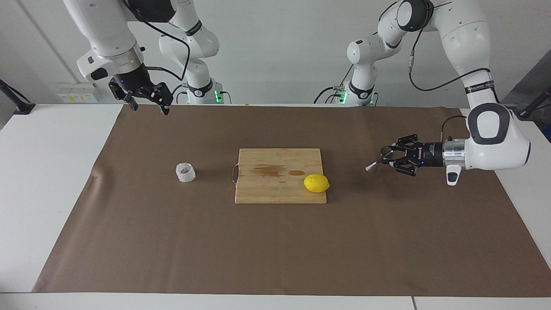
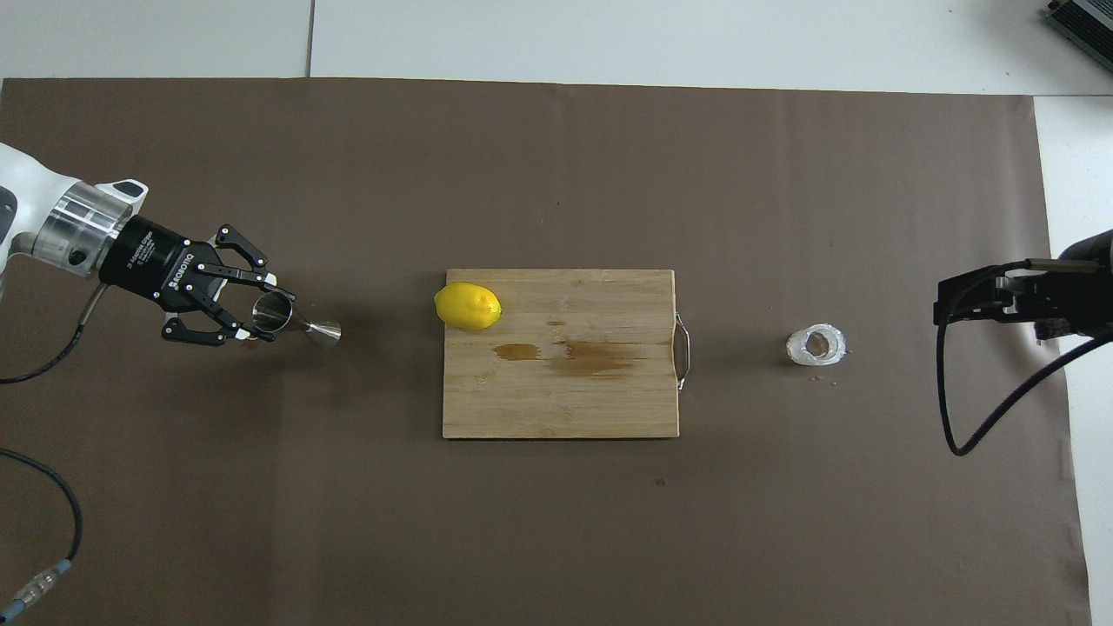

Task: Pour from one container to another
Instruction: 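Carry the dark cup onto the cutting board and lower it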

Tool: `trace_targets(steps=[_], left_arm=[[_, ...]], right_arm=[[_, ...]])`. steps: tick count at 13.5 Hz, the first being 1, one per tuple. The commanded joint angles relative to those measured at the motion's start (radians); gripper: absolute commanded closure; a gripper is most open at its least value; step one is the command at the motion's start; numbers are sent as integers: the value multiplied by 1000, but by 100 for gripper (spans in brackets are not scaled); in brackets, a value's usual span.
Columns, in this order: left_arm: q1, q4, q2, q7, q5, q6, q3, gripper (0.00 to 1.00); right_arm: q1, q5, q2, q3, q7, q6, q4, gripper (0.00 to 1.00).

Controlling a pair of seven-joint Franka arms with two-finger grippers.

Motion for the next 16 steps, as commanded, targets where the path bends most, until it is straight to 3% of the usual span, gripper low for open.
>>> trace_targets(steps=[1, 9, 16], left_arm=[[-40, -2, -29, -26, -46, 1, -30, 94], [-366, -16, -26, -210, -94, 300, -38, 94], [-543, -23, 48, -219, -94, 506, -38, 90]], right_arm=[[-9, 28, -24, 1, 15, 9, -29, 0], [-9, 28, -24, 1, 15, 16, -31, 0], [-9, 28, -24, 1, 15, 16, -31, 0]])
